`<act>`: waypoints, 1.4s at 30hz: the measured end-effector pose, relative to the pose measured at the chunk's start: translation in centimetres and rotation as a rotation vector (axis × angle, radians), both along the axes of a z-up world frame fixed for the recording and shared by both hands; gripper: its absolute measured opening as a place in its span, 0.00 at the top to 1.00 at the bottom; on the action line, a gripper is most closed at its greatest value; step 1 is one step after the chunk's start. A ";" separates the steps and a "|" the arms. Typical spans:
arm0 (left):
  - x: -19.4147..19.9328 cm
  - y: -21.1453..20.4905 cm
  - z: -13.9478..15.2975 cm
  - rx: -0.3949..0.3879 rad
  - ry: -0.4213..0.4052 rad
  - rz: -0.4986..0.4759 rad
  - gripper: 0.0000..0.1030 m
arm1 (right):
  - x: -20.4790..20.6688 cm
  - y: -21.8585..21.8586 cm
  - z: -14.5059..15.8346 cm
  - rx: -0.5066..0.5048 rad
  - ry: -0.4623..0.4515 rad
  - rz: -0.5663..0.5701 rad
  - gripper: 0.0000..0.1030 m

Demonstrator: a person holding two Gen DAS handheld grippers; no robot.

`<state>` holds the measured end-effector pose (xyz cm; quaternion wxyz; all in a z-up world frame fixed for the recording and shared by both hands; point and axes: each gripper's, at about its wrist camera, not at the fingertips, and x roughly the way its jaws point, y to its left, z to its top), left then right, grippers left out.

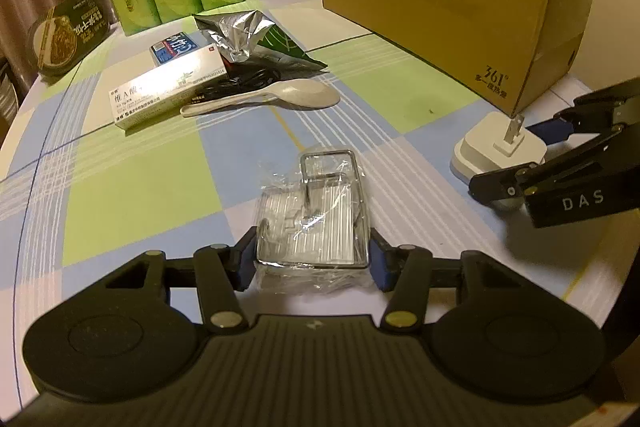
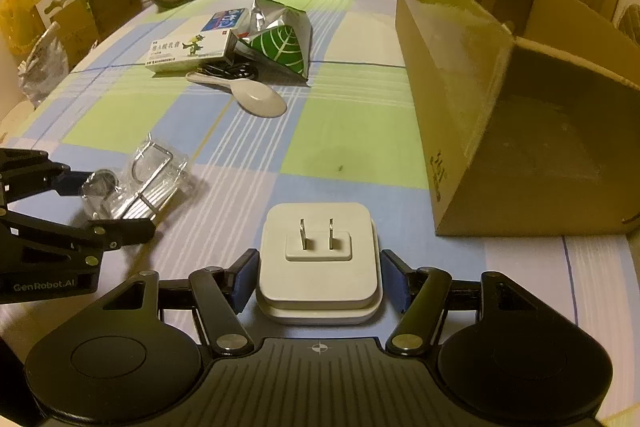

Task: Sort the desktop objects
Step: 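Lift wire rack with left tool while right tool carries plug toward cardboard box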

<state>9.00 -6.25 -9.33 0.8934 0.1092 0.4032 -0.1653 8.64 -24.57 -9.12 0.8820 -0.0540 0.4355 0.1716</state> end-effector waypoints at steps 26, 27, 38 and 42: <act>-2.8 -1.6 4.3 -0.055 -0.001 0.062 0.53 | -2.4 -3.0 4.6 0.095 -0.091 -0.042 0.40; -2.8 -1.7 4.4 -0.055 -0.003 0.061 0.53 | -2.5 -3.1 4.7 0.098 -0.094 -0.044 0.40; -3.1 -2.9 6.3 -0.062 -0.023 0.046 0.53 | -3.2 -4.3 6.8 0.121 -0.140 -0.051 0.40; -3.1 -3.2 7.0 -0.070 -0.030 0.045 0.53 | -3.6 -4.9 7.5 0.129 -0.155 -0.055 0.40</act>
